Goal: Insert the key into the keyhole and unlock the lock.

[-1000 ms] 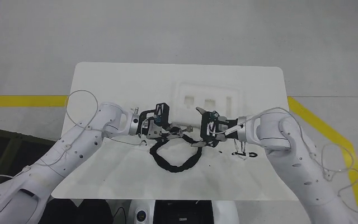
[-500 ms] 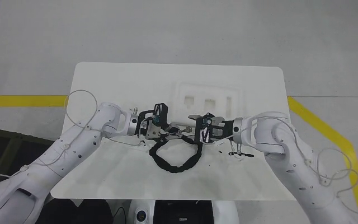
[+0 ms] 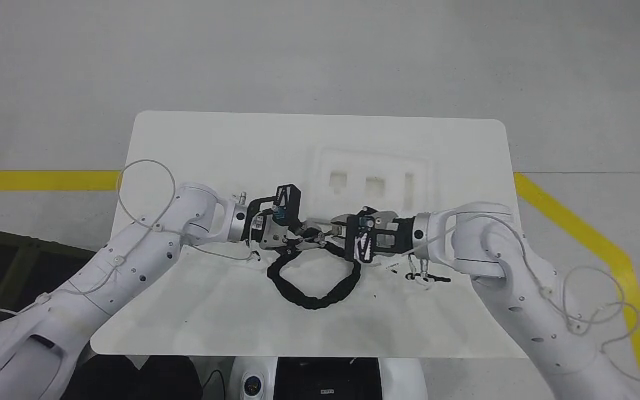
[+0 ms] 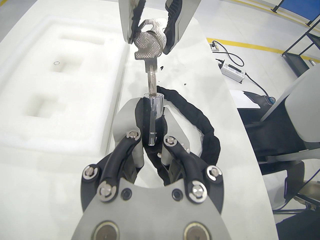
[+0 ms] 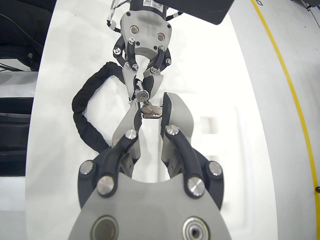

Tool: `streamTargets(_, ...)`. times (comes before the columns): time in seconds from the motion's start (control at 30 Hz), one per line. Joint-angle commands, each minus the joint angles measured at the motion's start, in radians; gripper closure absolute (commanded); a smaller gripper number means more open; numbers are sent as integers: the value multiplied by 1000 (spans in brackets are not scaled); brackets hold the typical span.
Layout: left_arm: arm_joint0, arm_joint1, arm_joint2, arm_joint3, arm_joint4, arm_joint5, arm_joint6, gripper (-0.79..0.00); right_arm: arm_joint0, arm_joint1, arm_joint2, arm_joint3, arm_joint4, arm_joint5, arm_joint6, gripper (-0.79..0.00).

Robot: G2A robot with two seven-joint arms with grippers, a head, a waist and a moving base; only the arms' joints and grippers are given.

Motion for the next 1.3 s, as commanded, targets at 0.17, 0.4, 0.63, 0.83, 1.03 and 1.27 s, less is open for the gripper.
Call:
streamTargets(0.17,-10,-2,4,-8,6,0,7,0,10,-2,-19,15,19,18,-13,-9)
streamTargets(0.4,-14,-2,0,-3,19,0,16,0,19,-6,-45,30,65,58,5,0)
streamTargets(0.63,-8,-2,-10,1,27,0,22,0,21,-7,-52,51,157,136,63,0)
streamTargets(0.83,-1,-1,-19,-1,31,0,22,0,19,-6,-47,58,272,222,131,0)
streamTargets(1.03,6,0,-28,-5,34,0,19,0,14,-8,-41,68,405,333,186,0)
streamTargets(1.27,10,1,-41,-12,38,0,14,0,4,-10,-34,71,528,432,214,0)
